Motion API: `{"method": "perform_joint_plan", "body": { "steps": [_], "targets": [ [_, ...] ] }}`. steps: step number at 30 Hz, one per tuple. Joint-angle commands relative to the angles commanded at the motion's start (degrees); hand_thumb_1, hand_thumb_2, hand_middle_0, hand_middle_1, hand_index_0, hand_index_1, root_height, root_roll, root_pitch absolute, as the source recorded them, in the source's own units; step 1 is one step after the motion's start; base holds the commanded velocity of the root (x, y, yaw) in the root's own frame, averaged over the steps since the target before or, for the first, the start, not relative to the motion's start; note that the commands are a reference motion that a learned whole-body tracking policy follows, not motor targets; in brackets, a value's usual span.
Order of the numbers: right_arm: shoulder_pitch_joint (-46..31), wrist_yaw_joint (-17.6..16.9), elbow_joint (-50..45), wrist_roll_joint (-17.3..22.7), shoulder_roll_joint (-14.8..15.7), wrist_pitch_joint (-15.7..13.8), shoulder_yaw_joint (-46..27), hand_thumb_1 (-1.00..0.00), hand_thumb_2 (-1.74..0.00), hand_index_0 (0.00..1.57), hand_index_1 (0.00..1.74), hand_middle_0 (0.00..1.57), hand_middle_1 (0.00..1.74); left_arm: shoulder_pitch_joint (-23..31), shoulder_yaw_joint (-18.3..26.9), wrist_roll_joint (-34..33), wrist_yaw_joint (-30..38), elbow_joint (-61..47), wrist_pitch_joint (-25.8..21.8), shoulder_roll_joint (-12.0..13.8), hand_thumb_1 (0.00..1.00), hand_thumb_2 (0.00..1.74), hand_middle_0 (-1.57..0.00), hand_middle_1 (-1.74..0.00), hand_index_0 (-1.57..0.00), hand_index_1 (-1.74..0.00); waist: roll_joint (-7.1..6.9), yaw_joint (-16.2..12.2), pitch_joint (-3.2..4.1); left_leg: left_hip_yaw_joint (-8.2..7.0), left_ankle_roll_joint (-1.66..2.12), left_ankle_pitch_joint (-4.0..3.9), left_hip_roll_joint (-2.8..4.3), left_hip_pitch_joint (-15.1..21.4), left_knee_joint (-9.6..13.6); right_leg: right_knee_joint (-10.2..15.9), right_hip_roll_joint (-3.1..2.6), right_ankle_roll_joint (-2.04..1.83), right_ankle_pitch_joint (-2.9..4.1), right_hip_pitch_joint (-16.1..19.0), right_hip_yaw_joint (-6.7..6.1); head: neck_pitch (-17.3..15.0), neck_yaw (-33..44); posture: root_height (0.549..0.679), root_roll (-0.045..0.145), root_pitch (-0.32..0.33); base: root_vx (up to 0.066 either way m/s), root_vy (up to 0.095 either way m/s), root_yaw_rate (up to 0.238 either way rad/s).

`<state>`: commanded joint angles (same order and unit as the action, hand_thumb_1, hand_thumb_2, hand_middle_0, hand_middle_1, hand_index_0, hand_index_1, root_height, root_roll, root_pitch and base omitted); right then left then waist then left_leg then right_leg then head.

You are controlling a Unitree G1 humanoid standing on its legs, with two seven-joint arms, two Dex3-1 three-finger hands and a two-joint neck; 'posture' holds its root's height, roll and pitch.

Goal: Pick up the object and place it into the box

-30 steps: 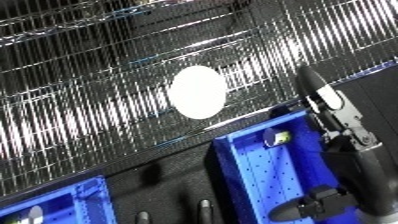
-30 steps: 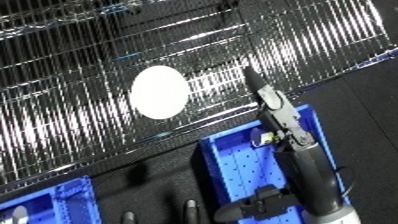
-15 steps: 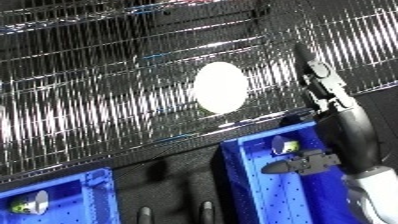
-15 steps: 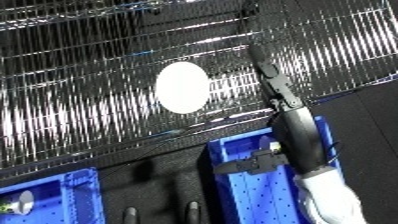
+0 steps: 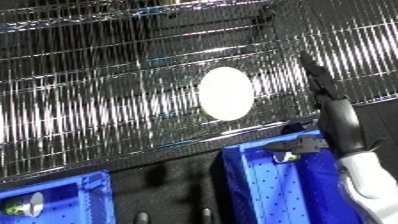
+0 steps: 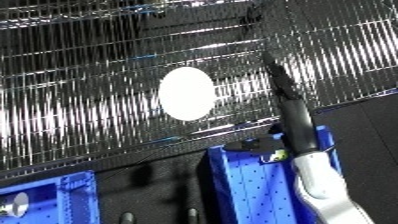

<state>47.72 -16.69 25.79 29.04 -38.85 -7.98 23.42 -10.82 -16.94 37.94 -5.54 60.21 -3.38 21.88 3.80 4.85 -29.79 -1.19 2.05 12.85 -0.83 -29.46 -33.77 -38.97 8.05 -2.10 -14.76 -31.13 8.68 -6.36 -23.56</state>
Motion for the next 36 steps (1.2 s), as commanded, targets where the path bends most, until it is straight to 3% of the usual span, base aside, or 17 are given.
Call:
{"method": "perform_joint_plan", "body": {
  "steps": [13,24,36],
  "targets": [
    [9.14,4.54,8.90,4.47,2.14,0.15,4.71,0.00,0.00,0.00,0.00,0.00,0.00,0.90,-2.17,0.62,0.07,-2.64,0.34,-0.54,0.00,0.00,0.00,0.00,0.00,0.00,1.50,1.68,0.00,0.36,-0.27,-0.23,-0.55,-2.85,-0.96,-2.10,0.23,0.81,-0.46,-3.13,0.22,1.31,-3.62,0.639,0.069,0.144,0.006,0.015,0.037],
    [13.29,7.43,9.42,5.21,4.40,1.21,6.50,0.00,0.00,0.00,0.00,0.00,0.00,1.53,-2.95,1.03,0.45,-4.57,0.94,-1.01,0.00,0.00,0.00,0.00,0.00,0.00,2.41,2.94,0.00,0.48,-0.20,-0.71,-0.99,-3.74,-0.66,-2.40,0.56,1.01,-0.56,-4.05,0.43,2.43,-5.68,0.638,0.074,0.155,0.005,0.021,0.037],
    [15.30,10.05,9.00,5.35,6.38,1.82,8.15,-0.60,-1.04,0.94,1.04,0.94,1.04,2.21,-3.46,0.89,0.46,-5.70,1.05,-1.48,0.00,0.00,0.00,0.00,0.00,0.00,3.10,3.79,0.00,0.65,-0.18,-1.55,-1.25,-3.43,0.76,-1.87,0.90,0.91,-0.34,-4.10,0.57,3.45,-6.48,0.639,0.076,0.159,-0.003,0.016,0.031]
  ]
}}
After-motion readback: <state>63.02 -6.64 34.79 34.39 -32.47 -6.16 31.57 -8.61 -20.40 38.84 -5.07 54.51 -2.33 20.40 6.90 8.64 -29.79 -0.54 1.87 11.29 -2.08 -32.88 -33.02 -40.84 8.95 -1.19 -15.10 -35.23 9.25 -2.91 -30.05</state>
